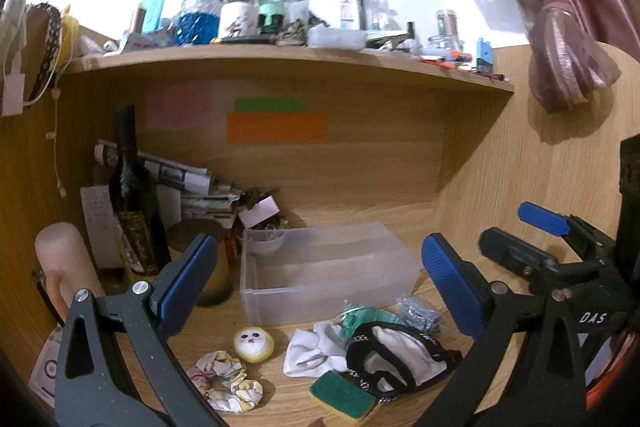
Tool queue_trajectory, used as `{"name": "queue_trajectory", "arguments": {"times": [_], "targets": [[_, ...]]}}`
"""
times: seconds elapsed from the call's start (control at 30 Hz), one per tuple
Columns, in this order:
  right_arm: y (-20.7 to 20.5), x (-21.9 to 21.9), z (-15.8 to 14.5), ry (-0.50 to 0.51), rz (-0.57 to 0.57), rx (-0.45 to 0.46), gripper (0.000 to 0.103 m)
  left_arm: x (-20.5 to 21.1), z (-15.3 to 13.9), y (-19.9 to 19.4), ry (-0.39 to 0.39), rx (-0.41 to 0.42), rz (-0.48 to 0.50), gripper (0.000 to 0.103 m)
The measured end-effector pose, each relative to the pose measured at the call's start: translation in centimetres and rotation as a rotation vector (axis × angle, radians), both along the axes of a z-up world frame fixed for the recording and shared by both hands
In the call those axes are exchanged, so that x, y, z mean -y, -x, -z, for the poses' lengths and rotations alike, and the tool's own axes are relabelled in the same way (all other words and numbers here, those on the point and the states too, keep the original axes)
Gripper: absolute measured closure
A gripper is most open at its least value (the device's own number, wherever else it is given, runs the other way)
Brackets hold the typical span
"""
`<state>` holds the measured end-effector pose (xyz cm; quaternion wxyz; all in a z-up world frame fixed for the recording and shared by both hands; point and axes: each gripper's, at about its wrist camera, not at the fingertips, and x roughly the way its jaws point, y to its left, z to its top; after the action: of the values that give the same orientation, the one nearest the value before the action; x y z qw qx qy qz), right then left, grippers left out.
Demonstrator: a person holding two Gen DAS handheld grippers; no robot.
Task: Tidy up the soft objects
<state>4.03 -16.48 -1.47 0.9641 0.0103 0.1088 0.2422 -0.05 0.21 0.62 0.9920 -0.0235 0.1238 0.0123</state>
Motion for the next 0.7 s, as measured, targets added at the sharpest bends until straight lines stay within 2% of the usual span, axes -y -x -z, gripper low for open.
{"name": "queue_trajectory", "arguments": {"times": [0.17,0.3,0.37,0.57,0.7], "targets": [[-0.9,0.4,0.7,-0.002,0.007,-0.031,0.0,-2.1,1.6,-1.0,0.033,-0.077,-0.008,0.0],[-2.3,1.0,1.9,0.002,-0.007,-0.098,0.004,-4.0,3.3,-1.9,0.045,-0.162,-0.044,0.018],[-3.1,1.3,2.7,0.013,-0.007,-0.135,0.012,-4.9,4.3,-2.3,0.057,-0.199,-0.055,0.018],[-5.2,1.7,5.3,0.072,0.017,-0.239,0.025,-7.4,7.5,-3.1,0.069,-0.323,-0.109,0.019],[-6.5,2.2,6.9,0.107,0.04,-0.305,0.028,-8.6,9.9,-3.5,0.064,-0.407,-0.145,0.019]]}}
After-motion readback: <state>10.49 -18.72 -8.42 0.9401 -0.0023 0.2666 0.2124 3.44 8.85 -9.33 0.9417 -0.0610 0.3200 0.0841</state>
